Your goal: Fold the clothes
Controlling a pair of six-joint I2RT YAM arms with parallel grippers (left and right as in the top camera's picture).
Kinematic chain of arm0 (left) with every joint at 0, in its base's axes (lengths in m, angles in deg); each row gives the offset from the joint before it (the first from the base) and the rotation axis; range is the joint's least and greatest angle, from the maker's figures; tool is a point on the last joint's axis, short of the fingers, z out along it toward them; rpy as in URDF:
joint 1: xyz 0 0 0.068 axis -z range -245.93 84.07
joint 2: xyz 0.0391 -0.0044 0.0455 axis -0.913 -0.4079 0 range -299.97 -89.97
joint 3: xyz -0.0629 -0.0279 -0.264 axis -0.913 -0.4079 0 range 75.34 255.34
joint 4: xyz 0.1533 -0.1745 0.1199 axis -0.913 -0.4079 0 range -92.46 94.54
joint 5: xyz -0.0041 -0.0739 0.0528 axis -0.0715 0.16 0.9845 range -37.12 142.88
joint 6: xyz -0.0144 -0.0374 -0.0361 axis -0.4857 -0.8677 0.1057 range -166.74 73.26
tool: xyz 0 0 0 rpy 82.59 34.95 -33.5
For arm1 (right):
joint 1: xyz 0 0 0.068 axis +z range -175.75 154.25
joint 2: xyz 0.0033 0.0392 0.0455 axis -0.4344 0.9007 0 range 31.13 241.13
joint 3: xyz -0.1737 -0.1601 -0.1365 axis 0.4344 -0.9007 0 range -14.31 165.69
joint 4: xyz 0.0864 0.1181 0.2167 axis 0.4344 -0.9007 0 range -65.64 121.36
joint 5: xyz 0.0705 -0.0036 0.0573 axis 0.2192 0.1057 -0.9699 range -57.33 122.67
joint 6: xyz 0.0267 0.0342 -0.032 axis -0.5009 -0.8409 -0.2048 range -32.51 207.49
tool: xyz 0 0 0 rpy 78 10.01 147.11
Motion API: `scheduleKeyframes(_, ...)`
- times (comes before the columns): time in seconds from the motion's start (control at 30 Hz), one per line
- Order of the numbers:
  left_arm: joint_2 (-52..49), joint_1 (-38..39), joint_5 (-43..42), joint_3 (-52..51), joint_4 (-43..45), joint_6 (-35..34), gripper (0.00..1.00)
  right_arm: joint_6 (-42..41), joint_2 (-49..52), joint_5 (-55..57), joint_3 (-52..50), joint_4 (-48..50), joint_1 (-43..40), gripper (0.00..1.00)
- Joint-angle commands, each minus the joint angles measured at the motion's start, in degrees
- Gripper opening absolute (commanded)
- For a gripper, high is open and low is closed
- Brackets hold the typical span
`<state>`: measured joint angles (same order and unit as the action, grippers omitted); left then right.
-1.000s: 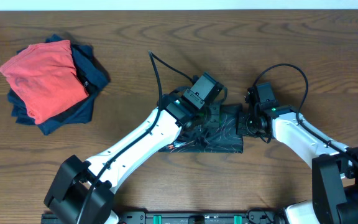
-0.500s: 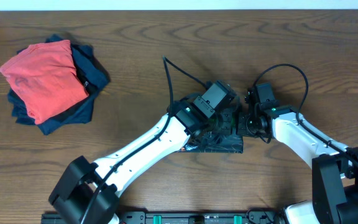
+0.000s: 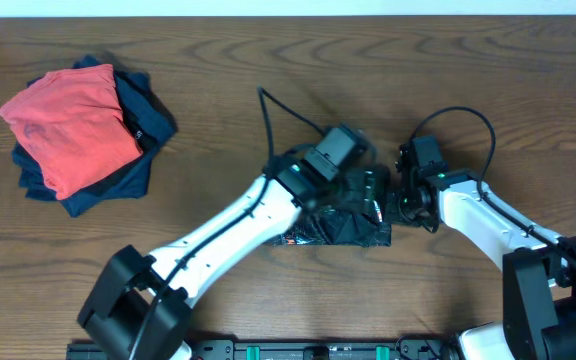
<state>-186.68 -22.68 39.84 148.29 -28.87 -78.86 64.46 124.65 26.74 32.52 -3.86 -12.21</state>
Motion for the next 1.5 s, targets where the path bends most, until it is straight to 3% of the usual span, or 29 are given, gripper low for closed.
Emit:
scheduleKeyframes(0.0,3.45,-5.09,3.76,0.15,-3.56,2.12,0.74,0.70,-3.32,3.58,4.42,-3.67,-3.02,0.14)
scheduleKeyframes(0.2,3.32,-16.31,4.72,0.09,-10.71,2.08,0.74,7.67,-8.76,-0.72,14.75,-12.13,-5.42,0.29)
scheduleKeyframes(0.37,2.82,-22.51,4.74,-0.04,-12.70,2.10,0.74,12.81,-9.49,-12.61,18.34,-11.28,-2.86,0.44)
scheduleKeyframes(0.63,2.38,-25.70,4.72,-1.18,-13.25,2.08,0.74,12.79,-4.02,-8.35,18.21,-6.93,6.49,0.54)
scheduleKeyframes(0.93,2.38,-25.70,4.72,-1.20,-13.97,2.08,0.74,9.38,6.34,-3.02,18.21,-1.75,11.80,0.50)
scheduleKeyframes(1.0,2.38,-25.70,4.74,-1.20,-13.90,2.08,0.74,8.26,7.48,-2.14,18.21,-0.90,12.17,0.40)
scheduleKeyframes(1.1,2.38,-25.70,4.72,-1.20,-13.94,2.08,0.74,4.24,7.87,3.54,18.21,-0.98,12.15,0.11)
scheduleKeyframes(1.17,2.38,-25.70,4.72,-1.20,-13.99,2.08,0.74,2.05,7.56,8.17,18.32,-1.55,11.93,0.05)
scheduleKeyframes(1.3,2.38,-25.70,4.72,-1.20,-14.12,2.10,0.74,-2.69,6.97,16.94,18.43,-3.26,10.56,0.09)
scheduleKeyframes(1.47,2.38,-25.70,4.74,-1.20,-14.05,2.08,0.74,-1.73,6.75,20.76,18.69,-3.06,6.88,0.10)
